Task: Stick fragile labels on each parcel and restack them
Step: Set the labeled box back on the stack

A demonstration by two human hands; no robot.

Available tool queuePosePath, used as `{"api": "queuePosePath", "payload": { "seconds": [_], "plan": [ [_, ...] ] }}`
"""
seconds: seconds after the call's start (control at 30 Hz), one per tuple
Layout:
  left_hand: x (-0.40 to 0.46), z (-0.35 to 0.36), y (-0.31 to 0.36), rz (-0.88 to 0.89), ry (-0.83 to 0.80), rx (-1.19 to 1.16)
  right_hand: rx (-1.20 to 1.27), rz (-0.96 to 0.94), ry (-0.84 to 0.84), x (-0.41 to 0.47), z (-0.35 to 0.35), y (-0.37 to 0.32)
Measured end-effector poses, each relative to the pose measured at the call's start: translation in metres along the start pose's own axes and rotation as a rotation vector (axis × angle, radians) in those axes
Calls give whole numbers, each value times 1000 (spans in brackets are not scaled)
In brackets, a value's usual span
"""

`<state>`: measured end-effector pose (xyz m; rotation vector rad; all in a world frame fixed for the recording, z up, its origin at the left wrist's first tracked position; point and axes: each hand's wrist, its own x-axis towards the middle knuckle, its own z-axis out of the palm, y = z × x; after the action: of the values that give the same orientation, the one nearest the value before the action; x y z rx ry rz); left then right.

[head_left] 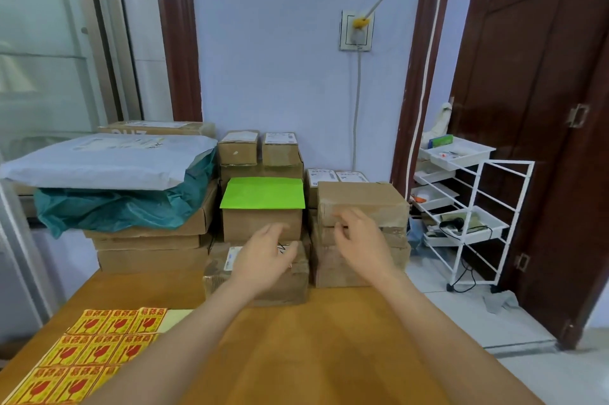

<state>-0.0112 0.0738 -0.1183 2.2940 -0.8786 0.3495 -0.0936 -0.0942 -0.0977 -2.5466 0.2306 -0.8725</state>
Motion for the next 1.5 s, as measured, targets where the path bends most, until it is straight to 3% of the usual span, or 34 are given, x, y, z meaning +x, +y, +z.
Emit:
{"api": "queuePosePath", "payload": {
  "seconds": [0.2,0.4,0.6,0.7,0.83,1.03,1.23,1.5],
  "plan": [
    [49,7,68,50,58,-170,-72,192,234,17,-55,59],
    [87,18,92,-126,-10,-169,118,463,57,42,-54,128],
    [92,32,94,-260,-121,-293,398,600,-43,54,-49,127],
    [91,36,98,-318,-89,-369,526,670,-50,53,-46,118],
    [89,30,108,-397,-37,-598,584,655,23,45,-50,116],
    [74,23,116,-313,93,-815,696,630,204,21,-79,106],
    [45,12,117,-564,56,-1264,753,648,358,-14,-88,79],
    [-48,8,79,-654,18,-1271,786,624,279,-95,-44,38]
  ]
}}
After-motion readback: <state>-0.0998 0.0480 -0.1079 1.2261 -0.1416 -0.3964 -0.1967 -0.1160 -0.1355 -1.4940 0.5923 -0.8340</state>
